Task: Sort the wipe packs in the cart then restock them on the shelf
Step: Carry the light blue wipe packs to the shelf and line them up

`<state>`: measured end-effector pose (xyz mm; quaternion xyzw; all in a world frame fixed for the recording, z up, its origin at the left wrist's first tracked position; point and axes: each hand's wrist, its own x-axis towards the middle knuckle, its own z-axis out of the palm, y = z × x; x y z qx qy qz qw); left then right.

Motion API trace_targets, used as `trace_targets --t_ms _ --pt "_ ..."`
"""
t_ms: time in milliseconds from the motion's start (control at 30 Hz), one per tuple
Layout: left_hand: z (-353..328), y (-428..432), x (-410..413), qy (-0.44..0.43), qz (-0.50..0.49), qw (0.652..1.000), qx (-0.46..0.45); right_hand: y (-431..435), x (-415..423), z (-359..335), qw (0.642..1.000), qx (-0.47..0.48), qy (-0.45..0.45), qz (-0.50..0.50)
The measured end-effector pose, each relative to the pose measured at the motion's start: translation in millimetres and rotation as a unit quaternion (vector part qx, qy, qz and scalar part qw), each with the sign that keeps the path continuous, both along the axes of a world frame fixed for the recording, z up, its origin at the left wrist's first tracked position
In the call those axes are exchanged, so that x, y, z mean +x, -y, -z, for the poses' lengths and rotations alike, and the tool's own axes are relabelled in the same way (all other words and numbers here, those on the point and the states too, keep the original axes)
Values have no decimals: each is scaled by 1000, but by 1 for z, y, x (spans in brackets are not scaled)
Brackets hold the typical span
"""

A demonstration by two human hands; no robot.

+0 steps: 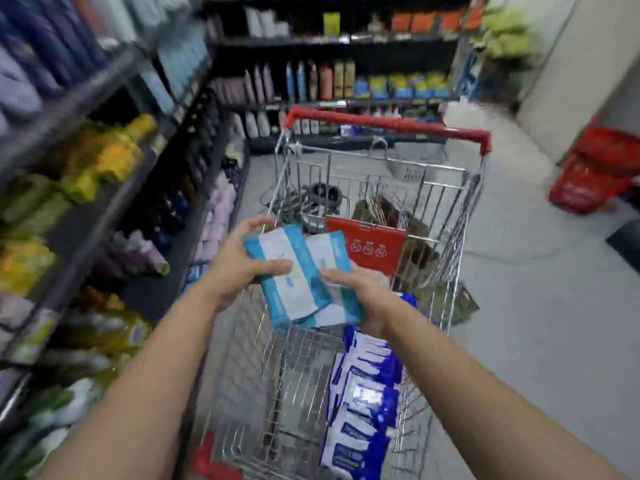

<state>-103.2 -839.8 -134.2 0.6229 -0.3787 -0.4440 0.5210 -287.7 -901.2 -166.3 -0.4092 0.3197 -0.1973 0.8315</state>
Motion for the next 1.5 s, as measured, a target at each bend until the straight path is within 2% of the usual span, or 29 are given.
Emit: trace_targets --t_ms 133,233,333,400,467,567,667,767,967,1167,1267,1500 --pt "-69 -71 -17 79 -94 991 -57 -53 -1 -68 994 -92 51 -42" --pt "-123 -131 -17 131 -145 979 -61 -94 8 -112 984 -134 84 -88" --pt "-170 -189 -8 103 -178 977 -58 -134 28 -145 975 -137 128 -118" --pt "-195 -226 -3 88 -161 982 -39 -162 46 -164 971 -132 152 -127" --pt "-213 -260 2 117 -133 984 -6 -188 66 -180 966 -148 159 -143" --pt "-229 -307 15 132 -168 977 7 -222 93 -198 965 -148 138 -167" --pt "-240 -350 34 129 -232 964 9 -249 126 -204 967 -114 104 -204" --pt "-241 -390 61 162 -266 950 29 -274 161 -207 958 -132 72 -243" --pt "-221 -459 132 208 -322 917 109 -313 232 -197 928 -275 -22 -249" --pt "-208 -494 218 214 -315 903 202 -321 316 -186 927 -228 -17 -296" --pt "-196 -499 247 212 -307 896 239 -317 349 -178 912 -234 -14 -336" --pt "-178 -485 289 219 -320 895 221 -295 410 -168 863 -226 6 -452"
